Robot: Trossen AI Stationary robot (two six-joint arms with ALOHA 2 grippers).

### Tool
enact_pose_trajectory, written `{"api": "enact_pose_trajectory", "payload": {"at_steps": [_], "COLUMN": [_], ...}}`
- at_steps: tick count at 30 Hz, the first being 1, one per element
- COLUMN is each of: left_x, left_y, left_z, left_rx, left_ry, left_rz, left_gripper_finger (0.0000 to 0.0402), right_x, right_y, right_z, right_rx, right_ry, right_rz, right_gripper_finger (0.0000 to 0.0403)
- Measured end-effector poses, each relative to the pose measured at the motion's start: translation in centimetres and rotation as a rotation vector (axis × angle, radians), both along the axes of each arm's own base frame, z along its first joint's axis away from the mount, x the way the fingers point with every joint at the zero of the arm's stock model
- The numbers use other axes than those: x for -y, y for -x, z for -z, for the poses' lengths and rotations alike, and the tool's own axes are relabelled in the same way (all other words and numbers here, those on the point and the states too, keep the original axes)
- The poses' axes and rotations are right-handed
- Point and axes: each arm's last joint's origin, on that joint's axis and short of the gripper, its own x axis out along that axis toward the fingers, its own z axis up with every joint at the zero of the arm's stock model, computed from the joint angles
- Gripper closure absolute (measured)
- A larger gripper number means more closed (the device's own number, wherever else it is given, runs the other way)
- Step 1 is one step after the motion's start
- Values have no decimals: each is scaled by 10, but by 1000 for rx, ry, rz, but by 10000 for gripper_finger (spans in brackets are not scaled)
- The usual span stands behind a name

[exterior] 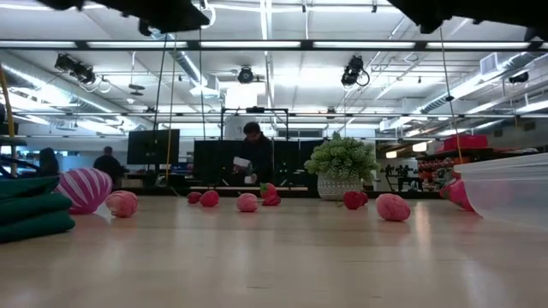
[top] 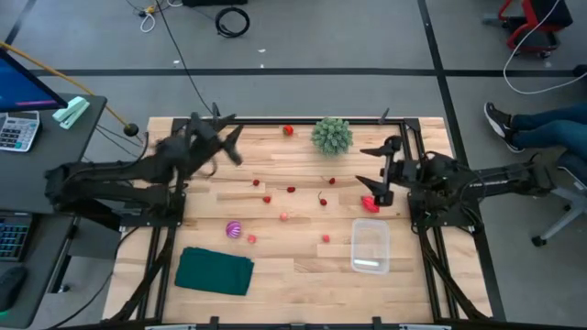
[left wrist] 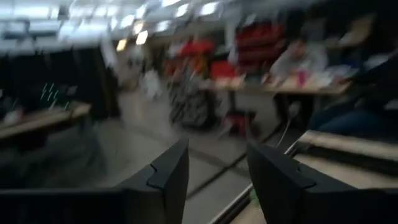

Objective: Pick and placing Produce into tupperware
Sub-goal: Put the red strawberry into the transparent bin

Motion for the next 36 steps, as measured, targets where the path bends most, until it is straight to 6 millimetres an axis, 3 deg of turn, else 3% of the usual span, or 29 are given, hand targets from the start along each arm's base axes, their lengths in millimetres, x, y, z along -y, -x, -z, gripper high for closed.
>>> {"api": "enact_pose_trajectory", "payload": {"at_steps": [5, 10, 16, 22, 36], "left_x": [-46, -86, -116, -126, -127], "left_y": [-41, -79, -99, -109, -111], "left_z": [10, 54, 110, 137, 142], "left_rx": [-89, -185, -303, -311, -268], "left_ry": [163, 312, 385, 388, 429], "left_rz": [-46, -13, -84, -94, -105], "left_gripper_finger": [232, 244, 253, 246, 246], "right_x": [2, 8, 13, 21, 24], "right_y": [-27, -51, -66, -70, -69], "right_z": [4, 7, 23, 30, 31], "right_rx": [-188, -280, -423, -465, -467], "right_ry": [-46, -31, -20, -22, -41], "right_rz": [-2, 64, 83, 127, 145], "right_gripper_finger": [58, 59, 59, 59, 59]}}
